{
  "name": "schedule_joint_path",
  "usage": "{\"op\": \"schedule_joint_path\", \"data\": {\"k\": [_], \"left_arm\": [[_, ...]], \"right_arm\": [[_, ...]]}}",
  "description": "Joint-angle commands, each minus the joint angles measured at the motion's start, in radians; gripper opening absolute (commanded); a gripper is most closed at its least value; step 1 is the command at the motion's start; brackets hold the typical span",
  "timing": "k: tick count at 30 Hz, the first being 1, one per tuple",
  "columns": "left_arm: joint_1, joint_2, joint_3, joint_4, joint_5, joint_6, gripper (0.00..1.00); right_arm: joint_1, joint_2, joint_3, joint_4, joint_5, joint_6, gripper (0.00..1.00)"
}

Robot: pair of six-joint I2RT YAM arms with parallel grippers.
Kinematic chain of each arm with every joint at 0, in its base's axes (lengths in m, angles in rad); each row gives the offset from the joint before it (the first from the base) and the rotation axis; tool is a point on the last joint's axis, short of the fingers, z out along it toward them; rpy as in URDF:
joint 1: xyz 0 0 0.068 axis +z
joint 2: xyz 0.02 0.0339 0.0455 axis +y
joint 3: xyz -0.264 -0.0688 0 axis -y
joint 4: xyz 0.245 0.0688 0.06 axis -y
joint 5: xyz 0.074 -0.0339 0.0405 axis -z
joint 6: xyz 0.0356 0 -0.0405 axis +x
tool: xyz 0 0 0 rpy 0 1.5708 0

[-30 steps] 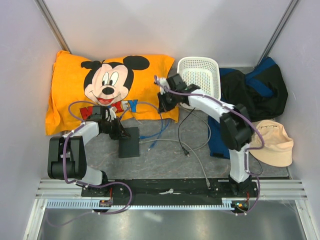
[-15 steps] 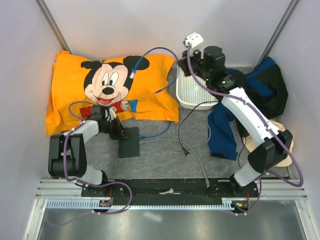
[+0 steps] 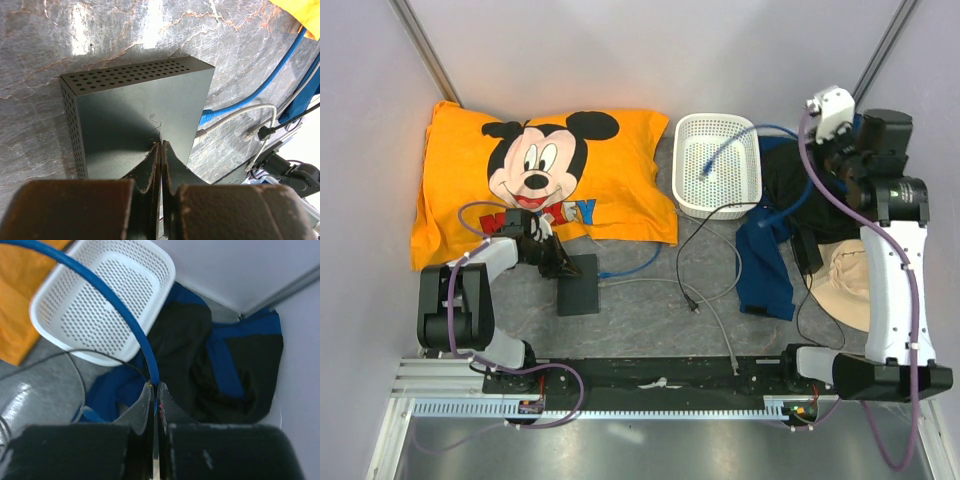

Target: Pull the plug from the switch port

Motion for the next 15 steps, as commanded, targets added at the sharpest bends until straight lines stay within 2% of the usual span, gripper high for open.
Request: {"op": "schedule_joint_path", "data": {"k": [1,3,6,9,15], "left_arm": [[-0.005,0.073,-0.029,0.011,-0.198,0.072,0.05],[-0.005,0.073,-0.029,0.009,-0.195,0.072,0.04],[-0.005,0.08,-0.026,0.009,-0.193,0.075,0.04],[-0.005,0.077,-0.026,0.012,-0.195,0.076,0.04],[-0.005,0.065,-0.026,0.012,-0.197,0.078,0.04]], "right_arm": [[-0.219,0.029,-0.126,-0.247,-0.089,-0.133,0.0],[-0.358,0.063,-0.178,-0.254,-0.133,-0.167,0.0],[-0.418,0.141,-0.212,-0.311,-0.146,-0.25,0.0],[-0.419,0.221,-0.235,-0.32,-0.115,-0.333,0.01],[-0.397,0.416,-0.169,-0.238,-0.092,-0.226,0.02]]}}
